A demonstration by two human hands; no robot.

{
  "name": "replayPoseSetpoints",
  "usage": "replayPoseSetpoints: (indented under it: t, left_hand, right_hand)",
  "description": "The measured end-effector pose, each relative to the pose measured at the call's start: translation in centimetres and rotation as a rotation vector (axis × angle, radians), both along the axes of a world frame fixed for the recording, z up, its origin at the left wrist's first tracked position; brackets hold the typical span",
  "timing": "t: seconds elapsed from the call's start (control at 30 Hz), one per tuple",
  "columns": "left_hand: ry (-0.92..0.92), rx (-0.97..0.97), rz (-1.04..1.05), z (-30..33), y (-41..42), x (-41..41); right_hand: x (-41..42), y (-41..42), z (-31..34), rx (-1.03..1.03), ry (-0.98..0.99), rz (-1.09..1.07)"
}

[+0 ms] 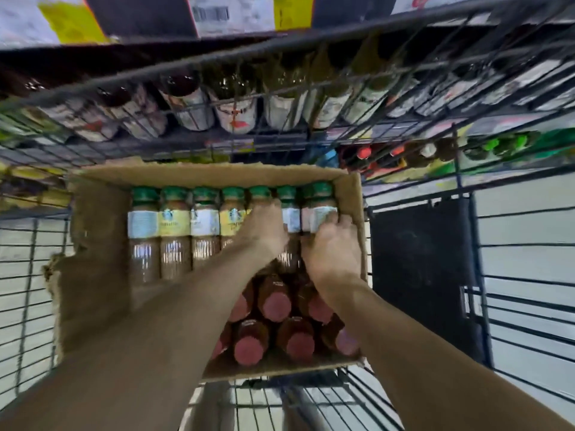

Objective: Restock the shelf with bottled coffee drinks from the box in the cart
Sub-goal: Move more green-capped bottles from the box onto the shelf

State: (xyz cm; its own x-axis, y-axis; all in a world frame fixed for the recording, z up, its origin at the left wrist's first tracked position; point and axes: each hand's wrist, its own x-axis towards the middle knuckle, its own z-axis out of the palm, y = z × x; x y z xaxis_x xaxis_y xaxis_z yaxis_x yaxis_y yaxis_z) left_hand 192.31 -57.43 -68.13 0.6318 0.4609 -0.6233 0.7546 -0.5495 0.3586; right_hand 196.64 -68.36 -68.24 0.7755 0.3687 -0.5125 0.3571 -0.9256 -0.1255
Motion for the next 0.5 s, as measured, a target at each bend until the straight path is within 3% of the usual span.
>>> replayPoseSetpoints:
  t: [0.13,0.4,0.5]
  left_hand:
    - [-0.067,-0.006,0.076,-2.5,0.7,1.8]
    - [0.085,-0.146,0.148,-4.6,0.3,3.8]
    - [0.112,-0.117,0.114,-5.1,0.1,3.9]
  right_hand:
    - [0.4,1.1,-2.2,-0.022,0.019,-0.044]
    - [0.7,0.4,-2.8,0.193,0.105,-0.216]
    - [0.3,-0.1,-2.6,0.259,0.118,-0.288]
